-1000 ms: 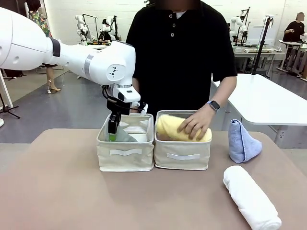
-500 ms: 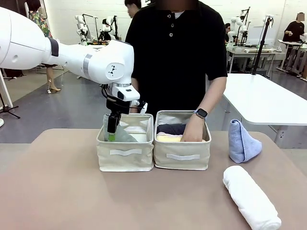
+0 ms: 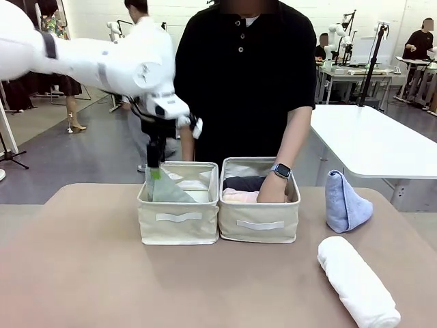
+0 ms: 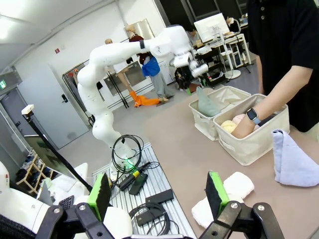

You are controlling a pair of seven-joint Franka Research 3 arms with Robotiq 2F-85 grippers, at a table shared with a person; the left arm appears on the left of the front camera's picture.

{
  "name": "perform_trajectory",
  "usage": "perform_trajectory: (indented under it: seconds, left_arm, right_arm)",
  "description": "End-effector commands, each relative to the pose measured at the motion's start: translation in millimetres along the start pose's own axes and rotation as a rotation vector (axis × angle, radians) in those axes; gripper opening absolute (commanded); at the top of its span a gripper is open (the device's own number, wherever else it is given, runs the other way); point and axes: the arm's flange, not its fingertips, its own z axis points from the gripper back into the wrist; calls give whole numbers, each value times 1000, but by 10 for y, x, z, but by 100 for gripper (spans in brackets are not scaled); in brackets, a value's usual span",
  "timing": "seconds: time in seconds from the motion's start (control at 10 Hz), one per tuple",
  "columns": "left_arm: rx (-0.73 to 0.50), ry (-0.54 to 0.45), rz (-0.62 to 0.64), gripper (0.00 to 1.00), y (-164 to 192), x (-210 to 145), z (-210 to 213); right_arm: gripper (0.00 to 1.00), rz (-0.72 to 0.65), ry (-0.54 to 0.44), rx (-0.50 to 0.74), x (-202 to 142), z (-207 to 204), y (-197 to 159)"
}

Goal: Sort the towels based on their folding style.
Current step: Pick up one triangle-folded towel and place it in the left Fabric basket.

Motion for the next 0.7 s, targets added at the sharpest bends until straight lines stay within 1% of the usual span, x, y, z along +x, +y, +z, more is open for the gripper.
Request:
perform_trajectory:
  seconds: [0.0,0.1,0.3,0.4,0.6]
  left_arm:
    - [79,-169,42,100,-346,-709,477]
    - [110,-220,92,100,-488,-1049,626]
    - [107,-274,179,100,-620,-1454,611]
    - [106,-294,192,100,-672,-1566,569]
    - [92,-278,184,100,-632,-1582,493]
  right_arm:
    - [100,-6,3,5,9,-10,-7]
    - [100,-6,3,5,9,-10,-7]
    - [100,-6,3,5,9,-10,-7]
    - [100,-6,3,5,9,-10,-7]
    - [100,-6,3,5,9,-10,-7]
